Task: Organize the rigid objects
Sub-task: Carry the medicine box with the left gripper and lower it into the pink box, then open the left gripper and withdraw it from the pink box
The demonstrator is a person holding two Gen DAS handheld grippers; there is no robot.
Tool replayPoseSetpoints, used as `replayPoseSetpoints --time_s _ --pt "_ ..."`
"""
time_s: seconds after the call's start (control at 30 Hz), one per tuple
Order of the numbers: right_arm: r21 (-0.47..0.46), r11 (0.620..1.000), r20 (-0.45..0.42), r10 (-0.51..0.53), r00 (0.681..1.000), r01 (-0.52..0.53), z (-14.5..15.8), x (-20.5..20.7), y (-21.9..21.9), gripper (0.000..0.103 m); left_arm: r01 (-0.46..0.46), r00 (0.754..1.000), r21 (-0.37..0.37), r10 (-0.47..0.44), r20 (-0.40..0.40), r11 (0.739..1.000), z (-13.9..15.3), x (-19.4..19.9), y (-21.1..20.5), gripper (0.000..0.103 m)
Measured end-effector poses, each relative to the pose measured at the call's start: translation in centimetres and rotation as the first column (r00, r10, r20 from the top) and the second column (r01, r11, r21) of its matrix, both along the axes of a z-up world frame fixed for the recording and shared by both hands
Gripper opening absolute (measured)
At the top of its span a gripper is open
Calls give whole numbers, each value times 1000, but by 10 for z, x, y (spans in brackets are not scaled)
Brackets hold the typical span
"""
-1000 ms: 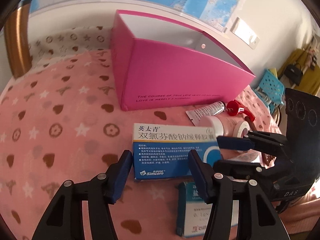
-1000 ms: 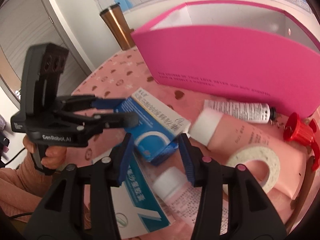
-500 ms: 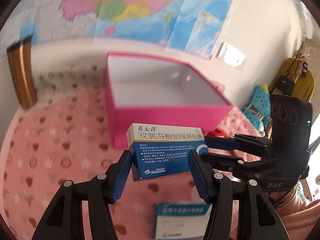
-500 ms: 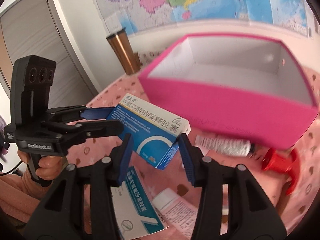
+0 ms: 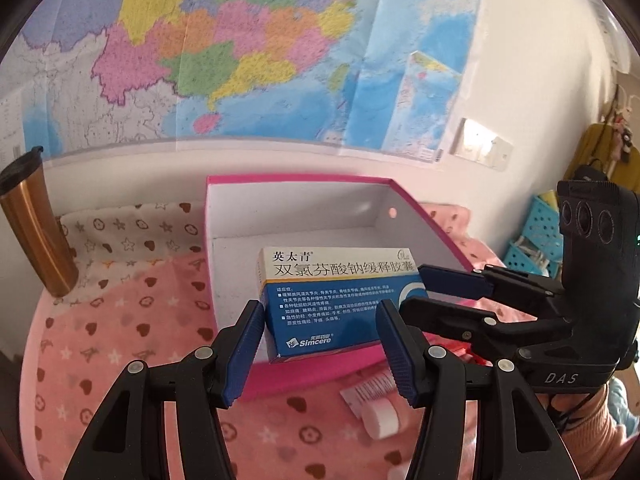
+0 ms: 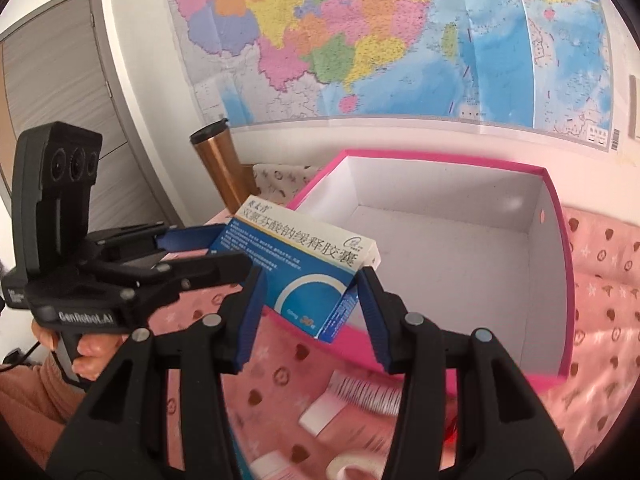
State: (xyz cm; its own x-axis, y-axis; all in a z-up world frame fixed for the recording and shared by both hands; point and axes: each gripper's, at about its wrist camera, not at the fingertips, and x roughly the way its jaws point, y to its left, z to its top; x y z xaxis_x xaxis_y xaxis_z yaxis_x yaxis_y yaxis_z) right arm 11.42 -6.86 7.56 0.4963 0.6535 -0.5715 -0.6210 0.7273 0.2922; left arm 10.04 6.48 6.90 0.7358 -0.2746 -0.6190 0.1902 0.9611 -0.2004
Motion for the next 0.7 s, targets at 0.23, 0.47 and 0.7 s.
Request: replayPoseSetpoints --time_s 0.23,0.47,0.7 --pt "12 1000 -110 4 994 -2 -26 45 6 51 -46 996 58 50 -71 997 -23 28 0 58" --pt "25 999 -211 34 977 -29 -52 68 15 51 -73 992 52 78 -100 996 -32 38 5 58" --pt "33 999 -188 6 982 0 -49 67 12 51 -105 993 63 108 -38 992 -24 28 4 58"
